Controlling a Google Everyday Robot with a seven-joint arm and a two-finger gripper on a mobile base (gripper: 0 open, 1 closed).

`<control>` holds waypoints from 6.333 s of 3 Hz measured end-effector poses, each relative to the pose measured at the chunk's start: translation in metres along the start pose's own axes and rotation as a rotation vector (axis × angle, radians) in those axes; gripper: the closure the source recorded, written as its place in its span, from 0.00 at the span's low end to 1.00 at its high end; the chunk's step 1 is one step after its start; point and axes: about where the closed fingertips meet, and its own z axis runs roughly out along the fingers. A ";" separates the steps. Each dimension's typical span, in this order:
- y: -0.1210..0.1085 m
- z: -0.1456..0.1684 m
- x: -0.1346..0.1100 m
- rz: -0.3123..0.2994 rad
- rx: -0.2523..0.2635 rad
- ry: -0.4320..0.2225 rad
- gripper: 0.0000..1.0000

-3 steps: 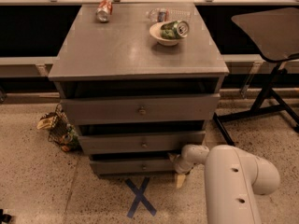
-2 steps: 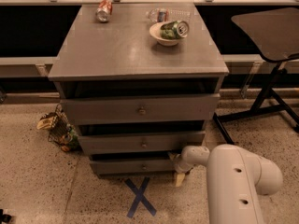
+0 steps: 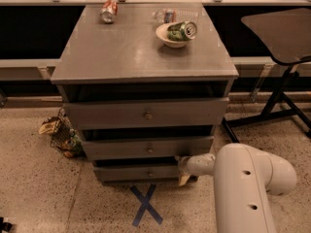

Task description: Open bottom drawer

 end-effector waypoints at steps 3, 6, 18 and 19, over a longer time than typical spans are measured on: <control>-0.001 0.002 -0.001 -0.005 0.020 0.009 0.00; 0.021 0.034 0.009 0.059 -0.116 0.023 0.00; 0.047 0.008 0.007 0.126 -0.235 0.032 0.00; 0.057 -0.010 -0.002 0.137 -0.247 0.030 0.00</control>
Offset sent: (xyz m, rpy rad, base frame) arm 0.0349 -0.0081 -0.0121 -0.0389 -0.0113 -0.0088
